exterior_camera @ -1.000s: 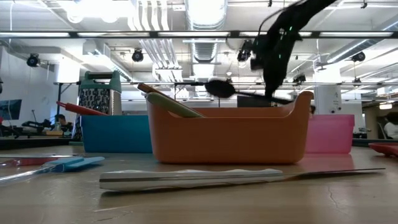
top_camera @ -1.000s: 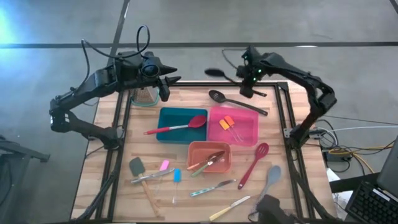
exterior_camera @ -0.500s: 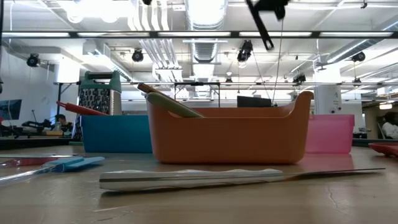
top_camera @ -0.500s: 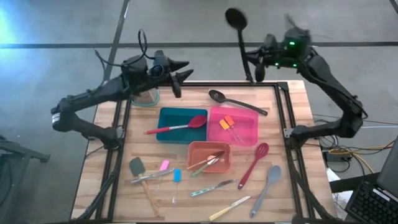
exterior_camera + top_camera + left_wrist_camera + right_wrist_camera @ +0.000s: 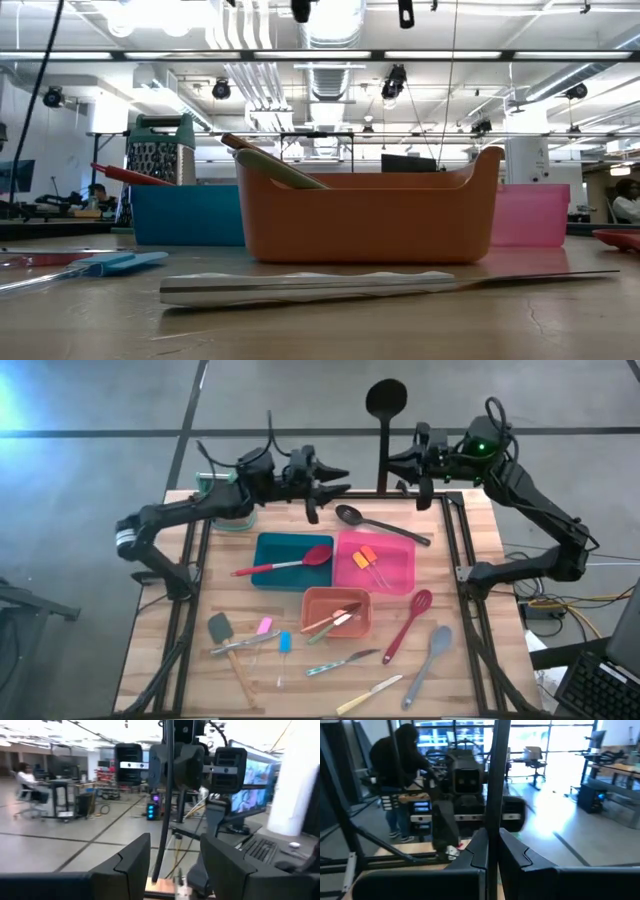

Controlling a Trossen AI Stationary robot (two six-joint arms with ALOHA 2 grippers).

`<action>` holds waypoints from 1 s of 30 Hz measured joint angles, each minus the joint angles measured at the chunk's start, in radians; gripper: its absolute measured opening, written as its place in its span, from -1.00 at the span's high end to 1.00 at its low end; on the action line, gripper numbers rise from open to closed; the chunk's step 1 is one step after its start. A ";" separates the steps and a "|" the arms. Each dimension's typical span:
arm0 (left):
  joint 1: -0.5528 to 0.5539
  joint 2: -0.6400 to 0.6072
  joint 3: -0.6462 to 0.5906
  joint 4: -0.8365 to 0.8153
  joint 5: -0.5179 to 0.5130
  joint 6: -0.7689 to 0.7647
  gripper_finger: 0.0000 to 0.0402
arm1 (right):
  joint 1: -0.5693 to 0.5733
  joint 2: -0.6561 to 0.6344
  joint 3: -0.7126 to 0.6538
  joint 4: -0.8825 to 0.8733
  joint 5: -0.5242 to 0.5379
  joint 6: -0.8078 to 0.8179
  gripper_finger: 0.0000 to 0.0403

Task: Pick & Place Kitchen Items
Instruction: Put the black serving spoon into the blue bin

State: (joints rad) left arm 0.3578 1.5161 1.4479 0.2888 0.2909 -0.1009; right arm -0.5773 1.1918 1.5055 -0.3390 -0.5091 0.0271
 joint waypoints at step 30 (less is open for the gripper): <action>0.001 0.297 0.308 0.003 0.138 -0.082 0.12 | 0.038 0.003 -0.032 0.043 0.014 -0.002 0.95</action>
State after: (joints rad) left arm 0.3584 1.8136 1.7558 0.2921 0.4286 -0.1825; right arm -0.5392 1.1950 1.4731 -0.2962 -0.4953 0.0247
